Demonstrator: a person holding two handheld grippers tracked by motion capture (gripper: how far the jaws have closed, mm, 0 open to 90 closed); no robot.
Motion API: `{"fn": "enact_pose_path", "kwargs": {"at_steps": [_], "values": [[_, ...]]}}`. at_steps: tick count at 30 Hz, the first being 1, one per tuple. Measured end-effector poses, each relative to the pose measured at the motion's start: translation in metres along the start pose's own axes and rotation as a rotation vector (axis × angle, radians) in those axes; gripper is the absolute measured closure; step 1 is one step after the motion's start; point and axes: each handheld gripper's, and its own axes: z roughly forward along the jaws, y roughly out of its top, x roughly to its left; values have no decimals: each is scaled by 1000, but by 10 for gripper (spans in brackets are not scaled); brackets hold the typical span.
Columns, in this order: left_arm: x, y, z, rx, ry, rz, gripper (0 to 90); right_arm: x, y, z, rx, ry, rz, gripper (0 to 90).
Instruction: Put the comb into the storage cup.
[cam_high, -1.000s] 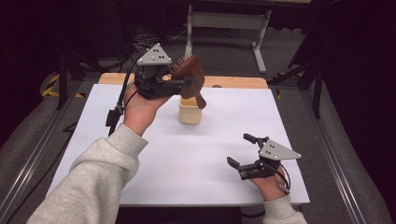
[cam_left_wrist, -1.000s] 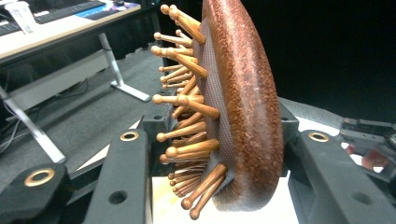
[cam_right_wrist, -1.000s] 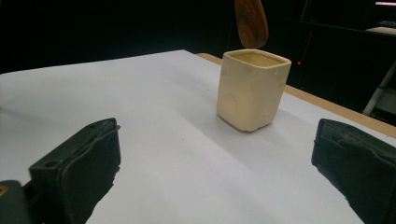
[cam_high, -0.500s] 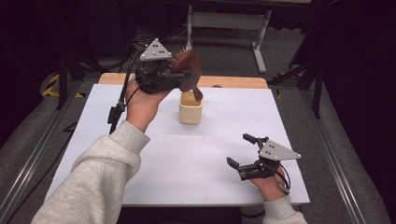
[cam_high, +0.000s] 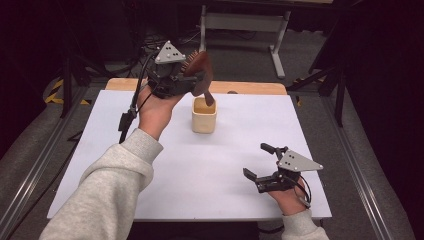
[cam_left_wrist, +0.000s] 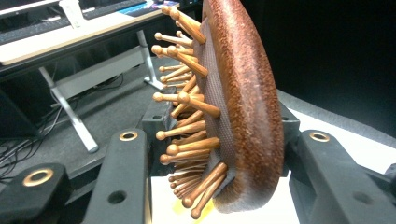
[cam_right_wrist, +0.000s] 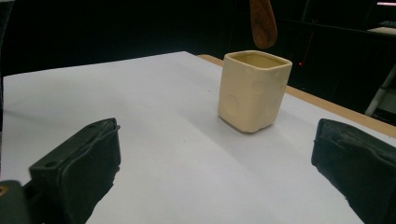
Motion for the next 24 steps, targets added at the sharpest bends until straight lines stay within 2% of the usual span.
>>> {"fn": "enact_pose_path", "kwargs": {"at_steps": [11,16,20,24], "values": [[5,-10,12,27,20,-12,561,-1,-1,0,5,0,5,20],[8,-17,20,28,22,-41,559,-2,-2,0,3,4,9,21],[10,-23,25,40,24,-44,554,-3,-3,0,3,0,13,21],[12,-28,29,41,20,-65,553,-4,-3,-1,-2,1,15,21]]}}
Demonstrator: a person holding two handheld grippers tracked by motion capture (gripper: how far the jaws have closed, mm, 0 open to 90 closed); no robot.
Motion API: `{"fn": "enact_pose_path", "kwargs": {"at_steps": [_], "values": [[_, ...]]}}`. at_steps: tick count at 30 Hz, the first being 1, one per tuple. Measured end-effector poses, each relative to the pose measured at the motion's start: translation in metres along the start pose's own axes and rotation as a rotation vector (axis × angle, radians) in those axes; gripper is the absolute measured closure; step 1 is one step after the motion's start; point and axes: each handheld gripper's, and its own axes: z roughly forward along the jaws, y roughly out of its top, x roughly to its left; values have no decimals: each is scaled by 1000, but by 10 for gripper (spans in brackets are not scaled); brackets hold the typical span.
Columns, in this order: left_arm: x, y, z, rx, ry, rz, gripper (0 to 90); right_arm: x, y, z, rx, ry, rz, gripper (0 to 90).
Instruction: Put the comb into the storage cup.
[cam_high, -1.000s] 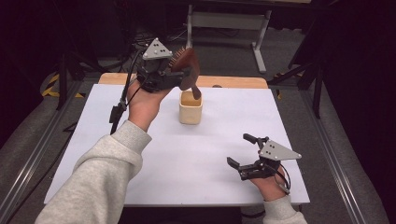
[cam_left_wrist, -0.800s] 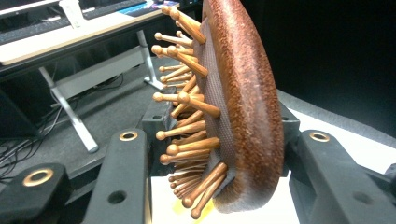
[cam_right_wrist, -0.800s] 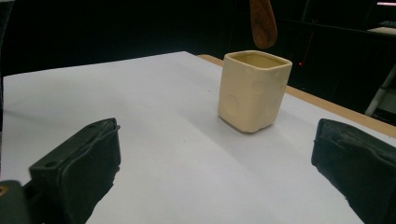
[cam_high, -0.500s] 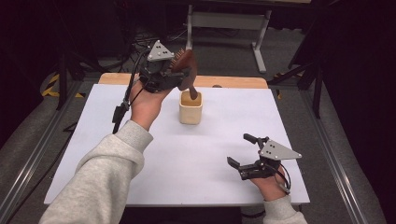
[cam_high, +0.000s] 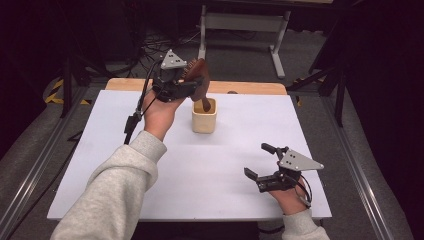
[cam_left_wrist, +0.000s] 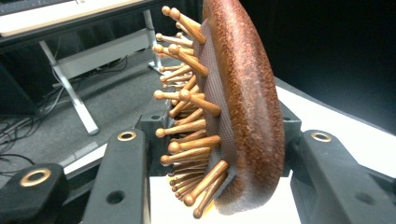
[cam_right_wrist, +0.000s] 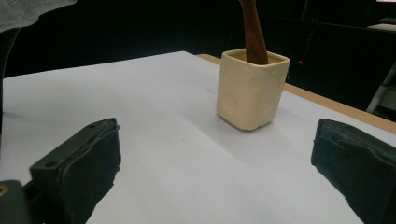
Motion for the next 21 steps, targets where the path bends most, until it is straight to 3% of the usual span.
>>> {"fn": "enact_pose_path", "kwargs": {"at_steps": [12,21], "values": [[0,-10,11,33,6,-1,547,-1,-1,0,6,2,5,22],[1,-17,19,49,6,-23,541,-1,-2,1,15,5,7,22]]}}
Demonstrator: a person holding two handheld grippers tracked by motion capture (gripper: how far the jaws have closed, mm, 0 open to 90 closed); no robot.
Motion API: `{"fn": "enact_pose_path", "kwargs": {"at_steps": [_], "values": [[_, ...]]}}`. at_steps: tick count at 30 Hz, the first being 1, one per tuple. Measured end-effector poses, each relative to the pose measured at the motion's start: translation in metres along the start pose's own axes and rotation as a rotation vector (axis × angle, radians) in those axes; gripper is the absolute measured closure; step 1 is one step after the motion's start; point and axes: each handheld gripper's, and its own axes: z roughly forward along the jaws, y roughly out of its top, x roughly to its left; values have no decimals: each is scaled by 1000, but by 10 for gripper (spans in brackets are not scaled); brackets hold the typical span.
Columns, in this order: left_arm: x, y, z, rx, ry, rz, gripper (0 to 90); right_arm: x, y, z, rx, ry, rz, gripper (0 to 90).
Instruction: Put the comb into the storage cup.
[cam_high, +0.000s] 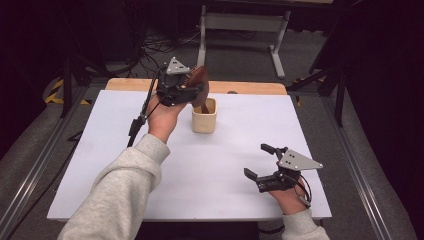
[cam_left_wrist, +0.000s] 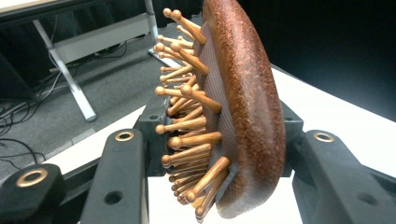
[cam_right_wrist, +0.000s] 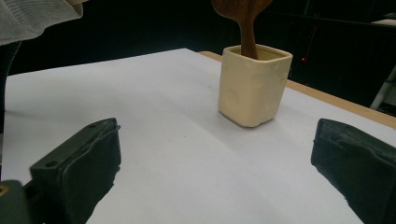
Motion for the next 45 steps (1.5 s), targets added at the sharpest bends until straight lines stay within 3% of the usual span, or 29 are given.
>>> {"fn": "enact_pose_path", "kwargs": {"at_steps": [15,34,38,39,42,45], "values": [[-3,-8,9,31,-5,0,534,1,0,1,1,5,1,22],[-4,-20,19,108,10,39,507,0,0,1,2,6,-1,22],[-3,-21,18,101,15,62,464,0,0,1,3,7,-1,22],[-4,-22,17,87,-1,50,446,0,0,2,5,8,0,22],[-6,-22,16,63,-14,68,389,0,0,1,4,8,1,22],[-9,-21,14,39,-58,72,248,0,0,1,1,7,2,22]]}}
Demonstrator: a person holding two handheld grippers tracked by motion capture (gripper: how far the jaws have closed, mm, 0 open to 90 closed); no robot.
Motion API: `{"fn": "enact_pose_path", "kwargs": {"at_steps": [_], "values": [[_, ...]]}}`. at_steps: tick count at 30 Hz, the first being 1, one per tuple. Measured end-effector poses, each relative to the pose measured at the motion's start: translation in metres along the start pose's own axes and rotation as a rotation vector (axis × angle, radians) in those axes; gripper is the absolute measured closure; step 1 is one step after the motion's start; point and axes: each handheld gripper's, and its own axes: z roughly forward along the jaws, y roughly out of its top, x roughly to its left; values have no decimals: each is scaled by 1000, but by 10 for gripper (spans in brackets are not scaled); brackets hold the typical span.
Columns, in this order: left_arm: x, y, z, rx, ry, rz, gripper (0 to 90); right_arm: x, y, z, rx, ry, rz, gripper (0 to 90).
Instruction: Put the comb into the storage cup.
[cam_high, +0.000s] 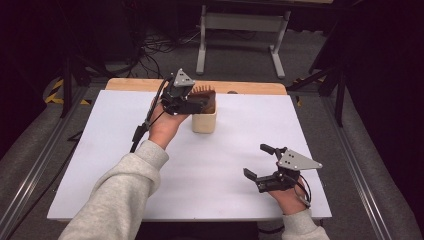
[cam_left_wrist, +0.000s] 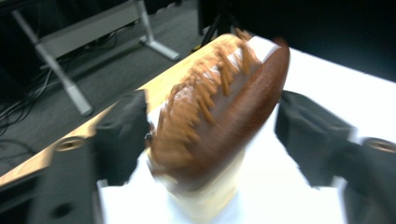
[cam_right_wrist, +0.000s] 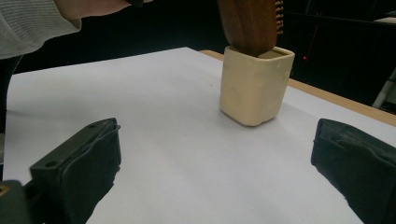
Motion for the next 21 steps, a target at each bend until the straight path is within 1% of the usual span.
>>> {"fn": "enact_pose_path", "kwargs": {"at_steps": [2,4,5,7,9,11,15,16,18,21], "values": [[-1,1,-2,-20,-13,13,213,0,0,0,-1,2,2,22],[-1,2,-4,-40,-40,16,165,0,0,0,-1,3,2,22],[-2,2,-4,-55,-56,2,151,0,0,0,-1,3,2,22],[-3,3,-7,-73,-60,10,141,0,0,0,0,2,0,22],[-4,4,-10,-90,-73,3,115,0,0,0,-2,2,2,21],[-4,4,-15,-103,-76,12,84,-1,0,0,-3,3,2,22],[-4,6,-23,-136,-92,13,53,-2,1,0,-7,2,2,22],[-4,6,-27,-150,-99,16,46,-2,1,0,-8,1,3,22],[-4,6,-33,-171,-98,27,31,-2,2,1,-9,2,2,22],[-4,6,-42,-201,-109,30,19,-3,2,3,-10,2,5,22]]}}
